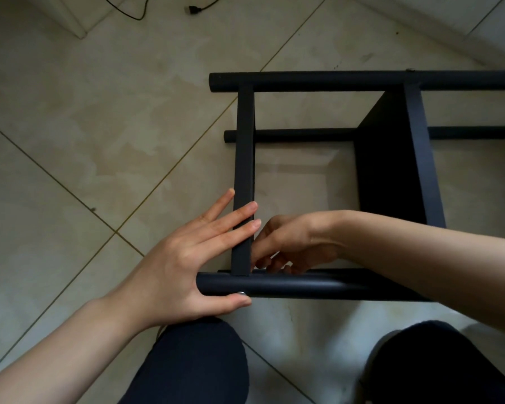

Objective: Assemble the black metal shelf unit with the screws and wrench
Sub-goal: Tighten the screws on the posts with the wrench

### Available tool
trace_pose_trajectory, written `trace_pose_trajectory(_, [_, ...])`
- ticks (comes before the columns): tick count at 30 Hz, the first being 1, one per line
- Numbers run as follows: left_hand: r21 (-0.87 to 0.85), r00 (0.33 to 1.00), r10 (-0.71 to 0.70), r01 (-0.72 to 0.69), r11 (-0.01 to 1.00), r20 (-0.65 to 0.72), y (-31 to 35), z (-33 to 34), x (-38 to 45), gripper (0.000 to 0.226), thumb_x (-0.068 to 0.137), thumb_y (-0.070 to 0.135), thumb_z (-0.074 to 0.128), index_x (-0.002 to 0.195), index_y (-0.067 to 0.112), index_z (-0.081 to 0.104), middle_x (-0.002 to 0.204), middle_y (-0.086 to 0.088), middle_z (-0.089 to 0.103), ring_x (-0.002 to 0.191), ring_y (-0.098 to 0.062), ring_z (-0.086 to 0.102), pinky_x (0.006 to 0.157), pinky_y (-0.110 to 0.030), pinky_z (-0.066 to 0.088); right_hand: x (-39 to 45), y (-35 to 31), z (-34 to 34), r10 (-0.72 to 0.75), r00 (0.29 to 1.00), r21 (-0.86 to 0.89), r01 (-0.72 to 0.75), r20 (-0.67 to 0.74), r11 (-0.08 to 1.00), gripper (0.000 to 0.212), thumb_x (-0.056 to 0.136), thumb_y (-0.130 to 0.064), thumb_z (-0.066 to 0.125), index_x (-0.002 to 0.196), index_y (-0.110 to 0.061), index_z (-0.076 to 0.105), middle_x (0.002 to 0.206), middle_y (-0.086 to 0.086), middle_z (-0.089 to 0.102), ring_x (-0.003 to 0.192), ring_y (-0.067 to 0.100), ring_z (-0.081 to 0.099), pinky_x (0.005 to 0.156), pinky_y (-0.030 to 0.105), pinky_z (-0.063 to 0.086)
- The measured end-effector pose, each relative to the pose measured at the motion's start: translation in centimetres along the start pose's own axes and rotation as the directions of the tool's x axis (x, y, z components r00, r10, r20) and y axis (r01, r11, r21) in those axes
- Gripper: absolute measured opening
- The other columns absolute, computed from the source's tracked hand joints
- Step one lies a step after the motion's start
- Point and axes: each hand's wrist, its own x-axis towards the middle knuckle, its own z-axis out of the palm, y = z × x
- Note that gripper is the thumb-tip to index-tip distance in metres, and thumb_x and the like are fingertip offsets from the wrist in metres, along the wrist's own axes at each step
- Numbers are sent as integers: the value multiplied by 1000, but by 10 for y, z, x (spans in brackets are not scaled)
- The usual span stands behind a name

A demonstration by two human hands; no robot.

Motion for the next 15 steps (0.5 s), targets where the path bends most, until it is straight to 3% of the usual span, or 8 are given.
trace_pose_trajectory(3, [2, 1000, 1, -1, 1000, 1, 0, 0, 1, 83, 80, 51, 74, 148, 14, 44, 161, 2, 35, 154, -22, 19, 121, -26, 24, -3, 0, -1, 2, 1000, -35, -3, -10, 999, 18, 90, -23, 66, 73, -17, 70, 67, -3, 58, 59, 10, 52, 53, 20, 41])
trace_pose_trajectory(6, [-2, 1000, -2, 2, 1000, 0, 0, 0, 1, 83, 80, 51, 74, 148, 14, 44, 160, 2, 35, 154, -22, 19, 121, -26, 23, -3, 1, -2, -13, 1000, 44, 12, 28, 999, 14, 92, -19, 64, 78, -17, 68, 71, -3, 58, 62, 11, 52, 54, 21, 42])
trace_pose_trajectory(11, [4, 1000, -2, 2, 1000, 2, 1, -1, 1, 83, 80, 52, 73, 148, 14, 44, 161, 2, 35, 154, -22, 19, 121, -26, 24, 0, 1, 0, -22, 1000, -24, 22, -18, 999, 18, 90, -23, 67, 73, -17, 68, 63, -5, 59, 53, 8, 53, 48, 18, 43])
trace_pose_trajectory(15, [10, 1000, -4, 4, 1000, 1, 1, -1, 1, 83, 80, 52, 73, 148, 14, 44, 160, 2, 35, 154, -21, 19, 121, -25, 24, -2, 2, -3, -37, 999, 47, 35, 37, 998, 18, 92, -17, 63, 75, -19, 69, 72, -3, 57, 61, 10, 52, 57, 22, 40])
